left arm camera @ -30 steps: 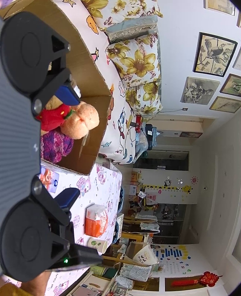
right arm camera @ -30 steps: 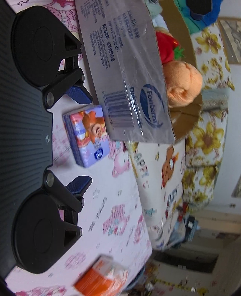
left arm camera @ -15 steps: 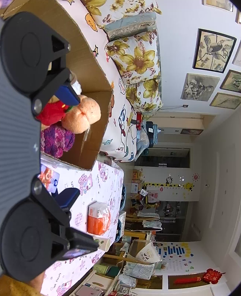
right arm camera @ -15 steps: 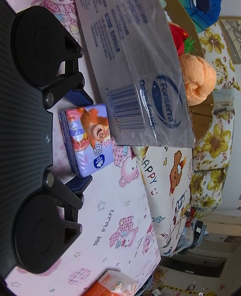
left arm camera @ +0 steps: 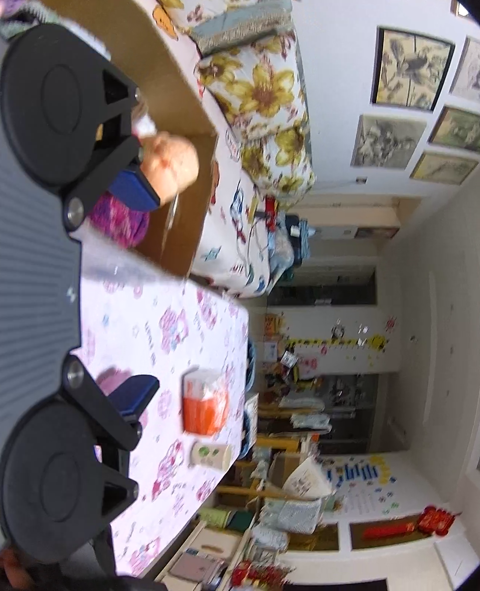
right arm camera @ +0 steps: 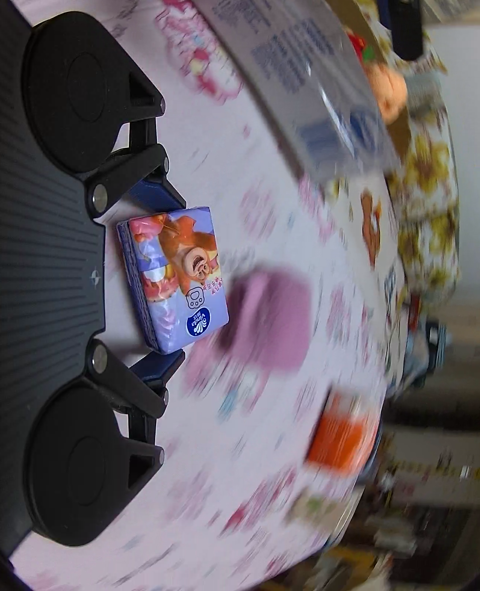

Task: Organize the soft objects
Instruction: 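Grasp the cartoon-printed tissue pack with the right tool, then grasp the pink knitted hat with the left tool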

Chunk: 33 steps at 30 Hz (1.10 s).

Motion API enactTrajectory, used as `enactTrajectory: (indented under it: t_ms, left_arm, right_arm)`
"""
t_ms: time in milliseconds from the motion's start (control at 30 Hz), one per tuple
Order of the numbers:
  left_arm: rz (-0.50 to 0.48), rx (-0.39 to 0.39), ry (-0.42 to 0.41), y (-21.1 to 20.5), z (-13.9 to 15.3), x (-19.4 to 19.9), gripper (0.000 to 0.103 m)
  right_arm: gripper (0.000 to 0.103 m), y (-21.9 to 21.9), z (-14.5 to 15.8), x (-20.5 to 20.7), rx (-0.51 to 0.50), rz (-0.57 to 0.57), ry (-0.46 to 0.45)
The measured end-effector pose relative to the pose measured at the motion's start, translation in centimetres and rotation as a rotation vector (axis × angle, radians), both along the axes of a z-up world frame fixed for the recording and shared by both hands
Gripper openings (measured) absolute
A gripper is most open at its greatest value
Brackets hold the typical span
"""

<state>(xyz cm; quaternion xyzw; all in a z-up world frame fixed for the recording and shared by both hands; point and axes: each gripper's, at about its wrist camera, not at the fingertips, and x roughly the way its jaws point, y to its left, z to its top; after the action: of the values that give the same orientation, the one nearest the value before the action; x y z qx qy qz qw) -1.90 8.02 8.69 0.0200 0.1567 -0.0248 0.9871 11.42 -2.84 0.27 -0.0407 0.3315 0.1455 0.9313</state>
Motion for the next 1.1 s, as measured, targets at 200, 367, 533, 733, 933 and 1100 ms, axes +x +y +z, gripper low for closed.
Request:
enactTrajectory:
  t_ms: [200,367,533,733,933,1100]
  left_arm:
    - [-0.069,0.028,0.064,-3.5,-1.7,1.3,0.095]
    - [-0.105,0.057,0.099,-6.6,-3.3,3.1,0.095]
    - [-0.099,0.065,0.132,-9.5,-5.2,6.1,0.095]
    - [-0.114,0.097,0.17,-11.8,-7.0,9.6,0.095]
    - [-0.092,0.122,0.219,-12.1,-7.9,12.2,0.092]
    - [-0.107,0.13,0.239,-12.5,-8.0,13.2,0.087]
  right_arm:
    - [0.099,-4.1,-0.7,-2.2,-0.014,-0.209,-0.015]
    - [0.101,-4.8,-1.5,-2.9,0.018,-0.244,-0.02]
    - [0.103,-5.4,-1.5,-2.5,0.038,-0.235,-0.012]
    - [0.103,-6.2,-1.3,-3.3,0.068,-0.234,-0.016]
    - [0.1,-6.3,-1.2,-3.8,0.076,-0.248,-0.027]
    - [0.099,-6.4,-1.2,-3.9,0.068,-0.25,-0.03]
